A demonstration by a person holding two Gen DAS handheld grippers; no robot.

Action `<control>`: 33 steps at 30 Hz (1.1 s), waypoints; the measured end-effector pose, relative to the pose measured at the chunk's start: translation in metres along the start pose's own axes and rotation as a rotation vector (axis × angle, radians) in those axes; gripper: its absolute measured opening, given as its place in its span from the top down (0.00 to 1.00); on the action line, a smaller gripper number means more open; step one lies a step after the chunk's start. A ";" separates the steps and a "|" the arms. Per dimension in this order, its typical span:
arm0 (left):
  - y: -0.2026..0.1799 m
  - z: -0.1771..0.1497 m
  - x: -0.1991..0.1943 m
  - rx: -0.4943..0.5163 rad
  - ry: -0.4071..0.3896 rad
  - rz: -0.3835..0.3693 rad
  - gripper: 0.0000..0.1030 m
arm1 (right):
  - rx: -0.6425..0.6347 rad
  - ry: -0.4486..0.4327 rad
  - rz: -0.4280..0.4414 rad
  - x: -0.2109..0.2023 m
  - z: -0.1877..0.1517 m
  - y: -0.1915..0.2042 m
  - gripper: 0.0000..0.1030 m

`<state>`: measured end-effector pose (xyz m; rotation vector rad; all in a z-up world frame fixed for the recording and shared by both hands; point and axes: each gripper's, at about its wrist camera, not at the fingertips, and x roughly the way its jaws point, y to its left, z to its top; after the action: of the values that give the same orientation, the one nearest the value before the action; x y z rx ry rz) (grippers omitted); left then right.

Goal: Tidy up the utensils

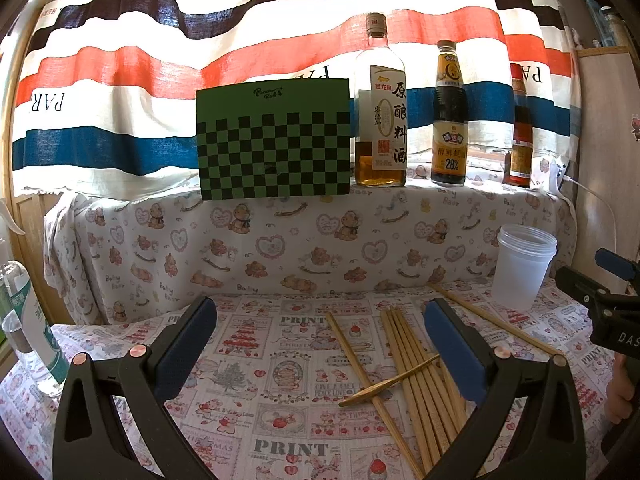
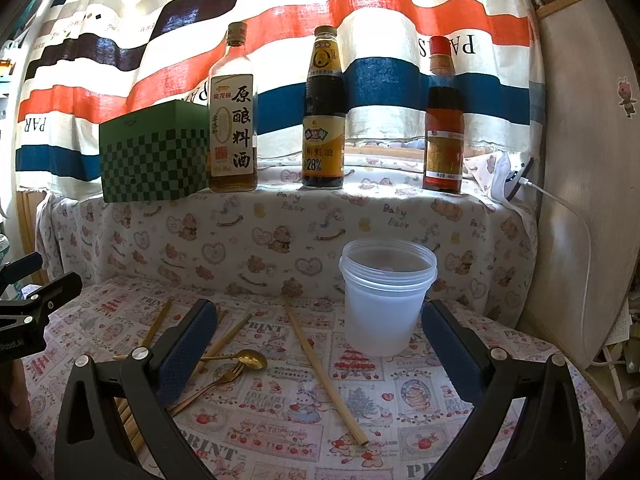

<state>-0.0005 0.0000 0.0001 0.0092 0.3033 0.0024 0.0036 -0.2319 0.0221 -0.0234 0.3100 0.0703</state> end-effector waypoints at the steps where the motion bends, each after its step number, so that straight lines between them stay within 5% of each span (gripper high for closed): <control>1: 0.000 0.000 0.000 0.000 0.000 0.000 0.00 | 0.000 0.000 0.001 0.002 0.001 -0.001 0.00; 33: -0.001 0.002 -0.001 -0.006 -0.002 -0.012 0.00 | -0.002 0.001 0.002 0.008 0.001 -0.005 0.00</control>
<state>-0.0004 -0.0009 0.0024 0.0013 0.3015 -0.0090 0.0120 -0.2363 0.0207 -0.0252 0.3105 0.0726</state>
